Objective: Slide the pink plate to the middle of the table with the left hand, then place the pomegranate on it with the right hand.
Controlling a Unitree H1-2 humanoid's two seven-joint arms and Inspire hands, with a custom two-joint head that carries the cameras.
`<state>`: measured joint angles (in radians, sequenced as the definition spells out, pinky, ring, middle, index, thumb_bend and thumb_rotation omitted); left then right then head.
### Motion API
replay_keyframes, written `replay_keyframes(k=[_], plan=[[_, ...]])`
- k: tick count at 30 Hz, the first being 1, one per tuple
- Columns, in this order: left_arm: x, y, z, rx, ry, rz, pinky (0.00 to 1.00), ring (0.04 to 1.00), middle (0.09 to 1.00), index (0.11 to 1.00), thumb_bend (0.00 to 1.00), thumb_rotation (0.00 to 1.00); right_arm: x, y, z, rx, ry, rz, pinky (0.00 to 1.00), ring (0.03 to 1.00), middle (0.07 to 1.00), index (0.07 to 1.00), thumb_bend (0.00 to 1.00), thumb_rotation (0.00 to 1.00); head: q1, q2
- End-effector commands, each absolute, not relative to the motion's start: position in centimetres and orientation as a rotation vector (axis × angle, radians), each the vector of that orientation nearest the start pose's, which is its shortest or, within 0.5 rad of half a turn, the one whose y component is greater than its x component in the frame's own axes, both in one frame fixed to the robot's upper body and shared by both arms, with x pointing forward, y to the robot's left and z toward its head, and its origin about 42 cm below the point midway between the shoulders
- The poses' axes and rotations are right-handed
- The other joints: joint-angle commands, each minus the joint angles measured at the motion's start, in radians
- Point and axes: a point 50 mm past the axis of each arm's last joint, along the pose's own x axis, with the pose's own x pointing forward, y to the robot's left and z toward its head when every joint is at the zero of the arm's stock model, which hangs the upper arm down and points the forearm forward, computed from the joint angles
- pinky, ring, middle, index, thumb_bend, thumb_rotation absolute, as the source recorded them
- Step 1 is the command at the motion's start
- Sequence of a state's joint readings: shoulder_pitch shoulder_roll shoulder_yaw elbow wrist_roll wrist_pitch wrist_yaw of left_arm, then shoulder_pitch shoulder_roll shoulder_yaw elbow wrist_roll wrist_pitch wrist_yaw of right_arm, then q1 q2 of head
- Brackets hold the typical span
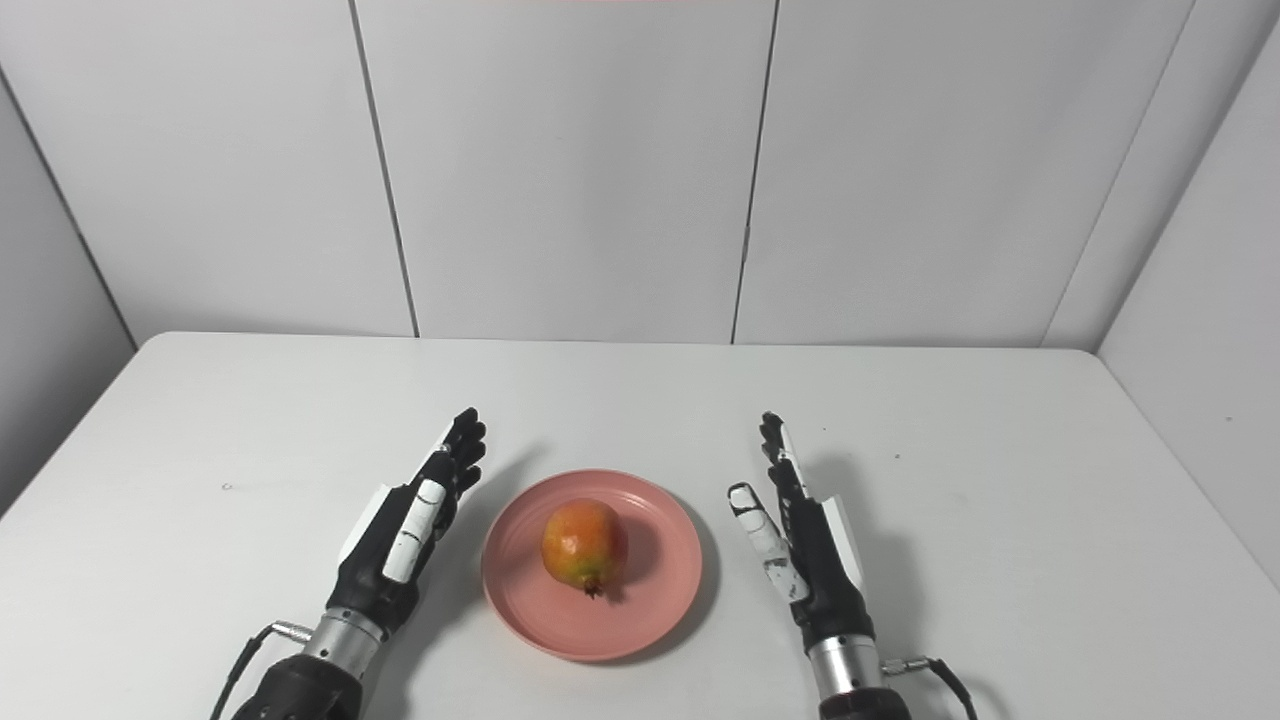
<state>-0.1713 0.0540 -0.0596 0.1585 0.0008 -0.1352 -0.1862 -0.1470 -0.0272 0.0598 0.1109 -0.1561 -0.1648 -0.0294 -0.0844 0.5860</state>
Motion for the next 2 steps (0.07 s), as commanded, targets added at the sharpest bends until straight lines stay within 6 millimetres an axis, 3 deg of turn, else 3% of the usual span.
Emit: replay_keyframes(k=[1, 2], plan=[[33.91, 19.52, 11.33, 0.073, -0.159, -0.274, 1.00, 1.000, 1.000, 1.000, 0.64, 1.00, 33.14, -18.86, 12.23, -0.172, -0.237, 0.048, 0.98, 0.994, 0.993, 0.997, 0.57, 1.00, -0.001, 0.002], [33.92, 19.53, 11.29, 0.071, -0.156, -0.272, 1.00, 1.000, 1.000, 1.000, 0.65, 1.00, 33.16, -18.93, 12.22, -0.172, -0.228, 0.042, 0.98, 0.989, 0.986, 0.991, 0.59, 1.00, -0.001, 0.001]])
